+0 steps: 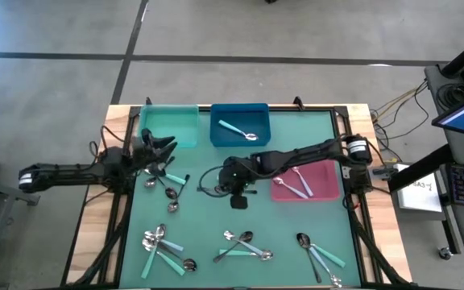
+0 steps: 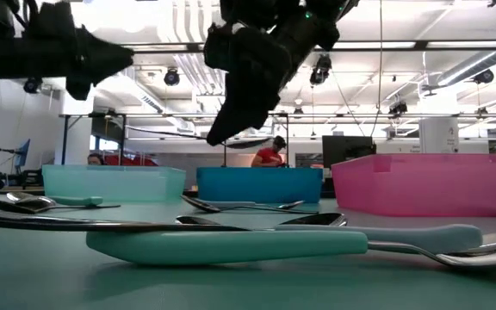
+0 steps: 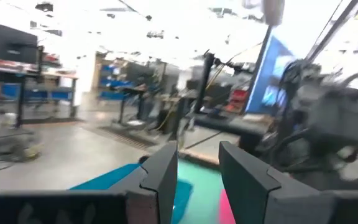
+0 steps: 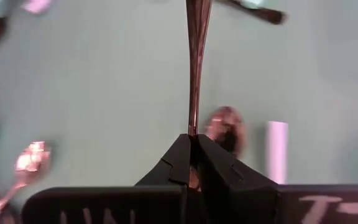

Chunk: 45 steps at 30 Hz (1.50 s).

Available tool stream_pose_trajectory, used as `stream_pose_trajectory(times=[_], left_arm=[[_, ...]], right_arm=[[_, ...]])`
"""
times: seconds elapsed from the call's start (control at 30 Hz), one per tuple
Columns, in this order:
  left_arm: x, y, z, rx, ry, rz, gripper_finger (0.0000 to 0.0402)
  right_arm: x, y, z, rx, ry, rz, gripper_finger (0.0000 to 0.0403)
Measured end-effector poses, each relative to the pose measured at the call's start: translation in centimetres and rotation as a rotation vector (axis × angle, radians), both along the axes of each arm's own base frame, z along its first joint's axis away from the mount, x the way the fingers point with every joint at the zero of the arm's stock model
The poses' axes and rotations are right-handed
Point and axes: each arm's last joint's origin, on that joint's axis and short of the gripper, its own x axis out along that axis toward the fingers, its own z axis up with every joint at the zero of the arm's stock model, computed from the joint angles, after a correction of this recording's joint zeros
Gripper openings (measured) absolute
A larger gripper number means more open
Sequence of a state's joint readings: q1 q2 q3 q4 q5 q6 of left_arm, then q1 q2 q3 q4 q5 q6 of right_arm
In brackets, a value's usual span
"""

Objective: Sort silverware by color (type)
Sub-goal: Put the black spoon into the green bin

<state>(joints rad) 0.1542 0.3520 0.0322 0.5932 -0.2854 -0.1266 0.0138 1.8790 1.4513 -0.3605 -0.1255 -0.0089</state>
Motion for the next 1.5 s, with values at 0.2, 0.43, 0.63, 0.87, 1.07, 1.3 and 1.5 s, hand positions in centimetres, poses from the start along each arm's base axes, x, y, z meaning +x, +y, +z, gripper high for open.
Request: stream_pose_trajectory(times=[0.2, 0.43, 0.63, 0.87, 1.07, 1.3, 1.5], left_arm=[[0.5, 0.0, -0.5, -0.059, 0.020, -0.030, 0.0103], [0.7, 0.8, -1.1, -0.245, -0.016, 0.204, 0.0103], [0.8, 1.2, -1.8, -0.287, 0.012, 0.364, 0.0103], [1.2, 1.2, -2.4, -0.372, -0.006, 0.343, 0.0103], [1.7, 1.0, -2.6, -0.372, 0.040, 0.196, 0.0103], [2.1, 0.7, -1.8, -0.412, -0.071, 0.057, 0.0104], [2.3, 0.7, -2.0, -0.424, -0.058, 0.058, 0.0108]], right_arm=[[-0.3, -0.9, 1.3, -0.055, -0.035, -0.042, 0.0009], [-0.3, -1.4, 1.2, -0.070, -0.033, -0.064, 0.0009], [-0.3, -1.4, 1.2, -0.074, -0.033, -0.059, 0.0009], [-0.3, -1.4, 1.2, -0.076, -0.034, -0.057, 0.0009], [-0.3, -1.4, 1.2, -0.076, -0.034, -0.057, 0.0009], [-0.3, -1.4, 1.3, -0.074, -0.035, -0.059, 0.0009], [-0.3, -1.4, 1.3, -0.074, -0.036, -0.059, 0.0009]])
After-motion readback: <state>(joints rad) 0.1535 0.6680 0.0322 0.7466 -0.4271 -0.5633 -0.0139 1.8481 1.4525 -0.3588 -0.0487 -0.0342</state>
